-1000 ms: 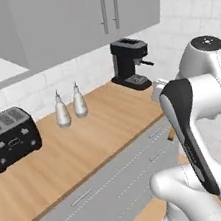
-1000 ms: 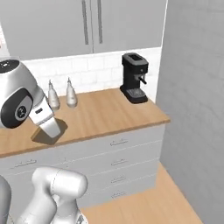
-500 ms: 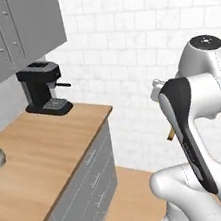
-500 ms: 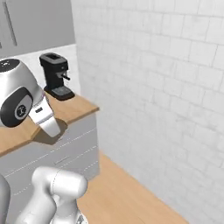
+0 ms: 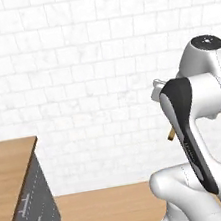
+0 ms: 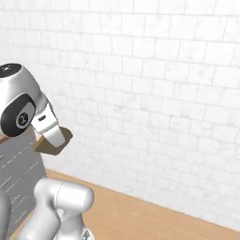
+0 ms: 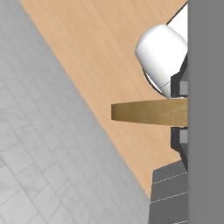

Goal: Start the toaster. Once the lever pops up, take the bread to the plate on the dining counter.

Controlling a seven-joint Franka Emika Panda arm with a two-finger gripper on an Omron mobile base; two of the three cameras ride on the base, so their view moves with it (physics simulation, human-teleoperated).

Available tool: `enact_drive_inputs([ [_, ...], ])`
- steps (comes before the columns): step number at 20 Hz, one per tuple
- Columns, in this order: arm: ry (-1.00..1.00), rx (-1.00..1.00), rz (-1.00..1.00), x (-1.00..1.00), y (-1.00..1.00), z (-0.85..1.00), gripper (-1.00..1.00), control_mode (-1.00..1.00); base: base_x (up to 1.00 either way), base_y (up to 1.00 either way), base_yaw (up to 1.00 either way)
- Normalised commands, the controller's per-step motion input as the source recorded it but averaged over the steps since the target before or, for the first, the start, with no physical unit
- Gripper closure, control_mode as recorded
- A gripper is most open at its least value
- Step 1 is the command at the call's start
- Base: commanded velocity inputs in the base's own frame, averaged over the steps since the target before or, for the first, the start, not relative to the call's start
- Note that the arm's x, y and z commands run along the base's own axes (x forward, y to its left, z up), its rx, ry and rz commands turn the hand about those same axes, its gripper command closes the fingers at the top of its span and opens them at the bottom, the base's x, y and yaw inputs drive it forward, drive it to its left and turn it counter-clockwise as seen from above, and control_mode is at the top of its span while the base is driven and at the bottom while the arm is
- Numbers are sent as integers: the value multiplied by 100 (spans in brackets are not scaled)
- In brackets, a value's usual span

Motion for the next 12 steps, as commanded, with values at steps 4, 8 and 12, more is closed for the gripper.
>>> enact_drive_inputs([
  [4, 0, 0, 0, 0, 0, 0, 100, 100, 0, -28, -73],
  [8, 0, 0, 0, 0, 0, 0, 100, 100, 0, -15, -75],
  [12, 0, 0, 0, 0, 0, 0, 100, 100, 2, -2, -75],
])
